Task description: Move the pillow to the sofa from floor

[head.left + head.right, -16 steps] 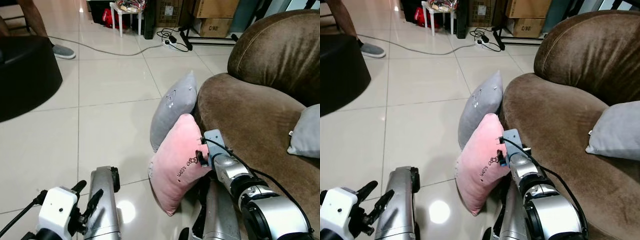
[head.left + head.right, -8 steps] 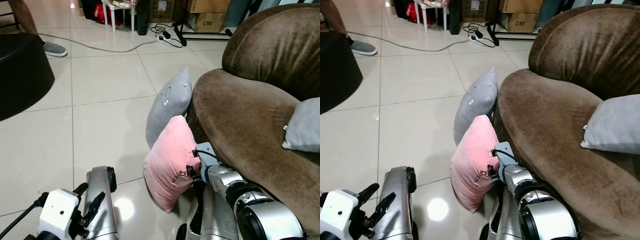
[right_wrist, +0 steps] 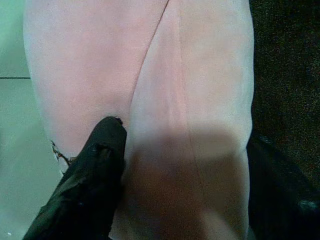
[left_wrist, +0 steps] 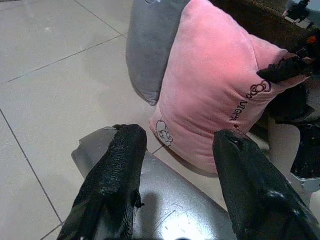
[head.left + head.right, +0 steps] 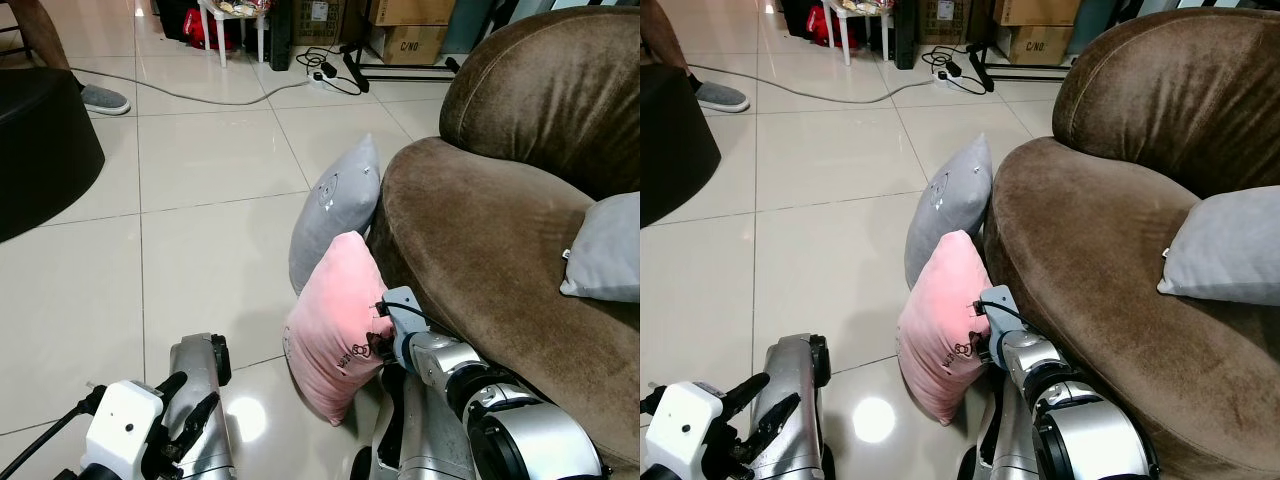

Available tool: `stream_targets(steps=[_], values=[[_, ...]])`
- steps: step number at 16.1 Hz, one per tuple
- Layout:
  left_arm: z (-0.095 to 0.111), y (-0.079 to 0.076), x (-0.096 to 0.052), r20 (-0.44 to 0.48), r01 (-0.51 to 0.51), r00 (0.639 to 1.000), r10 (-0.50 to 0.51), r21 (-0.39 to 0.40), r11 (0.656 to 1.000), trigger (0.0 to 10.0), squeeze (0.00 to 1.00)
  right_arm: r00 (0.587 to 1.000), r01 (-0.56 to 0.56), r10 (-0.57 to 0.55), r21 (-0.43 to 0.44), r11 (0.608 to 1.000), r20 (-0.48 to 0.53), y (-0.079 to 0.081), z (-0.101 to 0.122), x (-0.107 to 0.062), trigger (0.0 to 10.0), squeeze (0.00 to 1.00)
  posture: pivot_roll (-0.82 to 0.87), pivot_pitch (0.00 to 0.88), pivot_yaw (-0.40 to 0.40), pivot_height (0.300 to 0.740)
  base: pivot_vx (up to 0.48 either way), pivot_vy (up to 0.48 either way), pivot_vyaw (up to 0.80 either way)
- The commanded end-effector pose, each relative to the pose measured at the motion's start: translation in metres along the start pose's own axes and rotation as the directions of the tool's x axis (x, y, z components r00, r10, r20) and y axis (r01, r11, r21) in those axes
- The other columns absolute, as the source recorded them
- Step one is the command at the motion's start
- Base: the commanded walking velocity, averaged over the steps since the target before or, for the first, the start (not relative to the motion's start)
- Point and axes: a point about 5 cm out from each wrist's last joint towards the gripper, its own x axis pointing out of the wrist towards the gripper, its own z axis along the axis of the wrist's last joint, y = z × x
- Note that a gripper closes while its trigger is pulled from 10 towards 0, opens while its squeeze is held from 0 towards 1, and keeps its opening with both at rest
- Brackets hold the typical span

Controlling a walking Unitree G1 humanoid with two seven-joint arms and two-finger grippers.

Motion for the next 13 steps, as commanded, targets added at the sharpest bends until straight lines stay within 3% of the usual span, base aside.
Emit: stream_targets(steps=[1, 9, 13], values=[[0.0009, -0.0035, 0.0006, -0.003, 0.027, 1.0, -0.027, -0.005, 1.0, 10.0, 0.0, 0.999, -0.006, 0.005, -0.008, 1.0, -0.036, -0.0003, -0.0087, 0.0003, 0.0, 0.0, 0.09, 0.05, -0.137, 0.426, 0.0, 0.0, 0.0], [0.0047, -0.0016, 0.0038, 0.004, 0.061, 0.998, -0.061, 0.006, 0.998, 10.0, 0.0, 0.999, -0.02, 0.02, -0.004, 1.0, -0.028, 0.0056, -0.0071, 0.0012, 0.0, 0.0, 0.11, 0.029, -0.134, 0.426, 0.0, 0.0, 0.0], [0.0038, -0.0066, 0.01, 0.011, 0.069, 0.998, -0.069, 0.004, 0.998, 10.0, 0.0, 1.0, -0.005, 0.005, 0.002, 1.0, -0.028, -0.0022, -0.011, 0.0002, 0.0, 0.0, 0.08, 0.001, -0.118, 0.426, 0.0, 0.0, 0.0]])
